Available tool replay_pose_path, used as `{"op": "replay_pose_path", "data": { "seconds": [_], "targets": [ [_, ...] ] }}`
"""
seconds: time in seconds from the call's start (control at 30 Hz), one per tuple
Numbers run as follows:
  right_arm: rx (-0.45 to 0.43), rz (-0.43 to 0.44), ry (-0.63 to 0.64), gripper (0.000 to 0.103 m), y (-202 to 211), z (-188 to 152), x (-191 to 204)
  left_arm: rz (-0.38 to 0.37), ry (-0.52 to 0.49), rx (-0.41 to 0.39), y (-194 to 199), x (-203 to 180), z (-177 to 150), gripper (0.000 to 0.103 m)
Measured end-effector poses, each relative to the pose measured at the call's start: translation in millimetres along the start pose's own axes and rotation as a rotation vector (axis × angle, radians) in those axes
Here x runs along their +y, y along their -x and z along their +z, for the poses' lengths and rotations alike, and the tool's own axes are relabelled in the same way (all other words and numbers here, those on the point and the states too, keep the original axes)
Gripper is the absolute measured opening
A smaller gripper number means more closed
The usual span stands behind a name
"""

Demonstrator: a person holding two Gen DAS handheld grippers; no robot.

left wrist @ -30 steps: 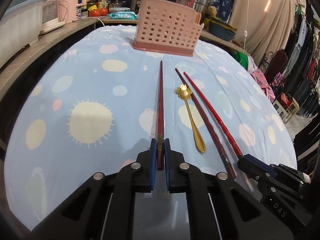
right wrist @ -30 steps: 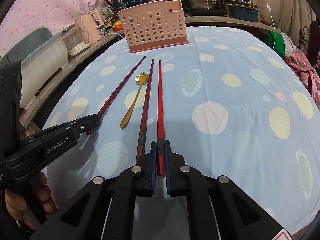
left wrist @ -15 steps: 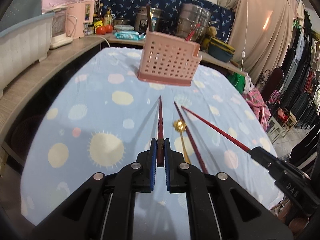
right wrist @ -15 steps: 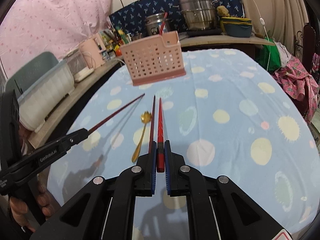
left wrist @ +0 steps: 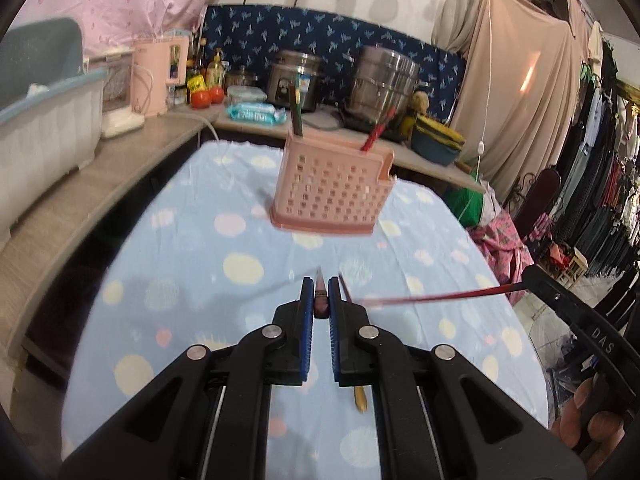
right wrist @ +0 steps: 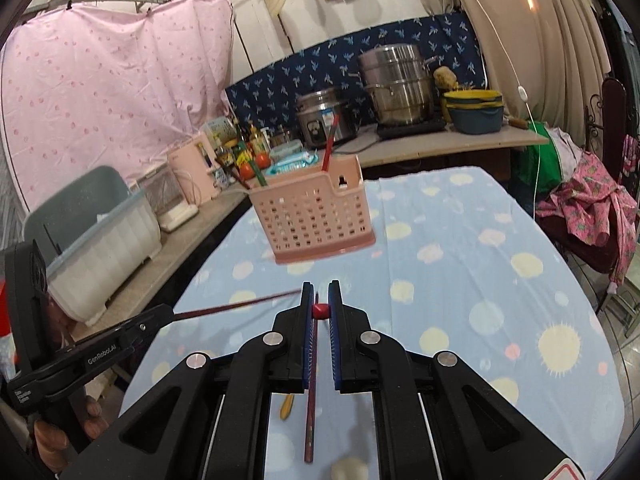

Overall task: Organize utensils
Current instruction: 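Lift both chopsticks and carry them over the pink basket, then lower the chopsticks into the pink basket and open both grippers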

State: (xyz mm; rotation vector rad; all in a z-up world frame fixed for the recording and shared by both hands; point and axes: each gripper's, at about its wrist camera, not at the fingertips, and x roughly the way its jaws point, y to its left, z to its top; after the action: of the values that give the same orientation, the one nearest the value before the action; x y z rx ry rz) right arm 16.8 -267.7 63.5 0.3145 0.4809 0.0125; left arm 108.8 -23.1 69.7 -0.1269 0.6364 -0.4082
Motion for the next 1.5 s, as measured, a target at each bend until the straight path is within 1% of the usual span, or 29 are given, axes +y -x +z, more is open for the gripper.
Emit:
{"op": "replay_pose_path", "data": {
  "seconds": [0.3,0.47,0.77,0.9,1.1,1.23,1.3,1.37,1.5],
  "targets": [
    [-0.078,-0.001,0.020,0.007,-14,44,-1,0.004,-0.015,-0.090,-1,-3,48,0.007],
    [-0.099,0.019,0.007,0.007,-25,67,-3,0.017,-0.038,-0.141,-3,-7,76,0.007],
    [-0.179,0.059,0.008,0.007,-40,122,4,0.009,-0.041,-0.236,-6,-10,127,0.007],
    [-0.219,0.081,-0.001,0.007,-48,147,6,0.002,-0.035,-0.298,-6,-14,151,0.007],
    [-0.283,0.105,-0.031,0.007,-62,191,8,-0.015,-0.020,-0.399,-7,-19,200,0.007],
    [-0.313,0.109,-0.062,0.007,-77,214,6,0.001,-0.022,-0.459,-13,-24,225,0.007],
    [-0.315,0.119,-0.090,0.007,-88,223,4,-0.001,-0.024,-0.468,-19,-26,233,0.007],
    [-0.314,0.119,-0.108,0.007,-101,230,2,0.014,-0.026,-0.475,-30,-27,242,0.007],
    [-0.307,0.106,-0.127,0.007,-123,234,-4,0.037,-0.032,-0.451,-53,-23,244,0.007]
  ]
}}
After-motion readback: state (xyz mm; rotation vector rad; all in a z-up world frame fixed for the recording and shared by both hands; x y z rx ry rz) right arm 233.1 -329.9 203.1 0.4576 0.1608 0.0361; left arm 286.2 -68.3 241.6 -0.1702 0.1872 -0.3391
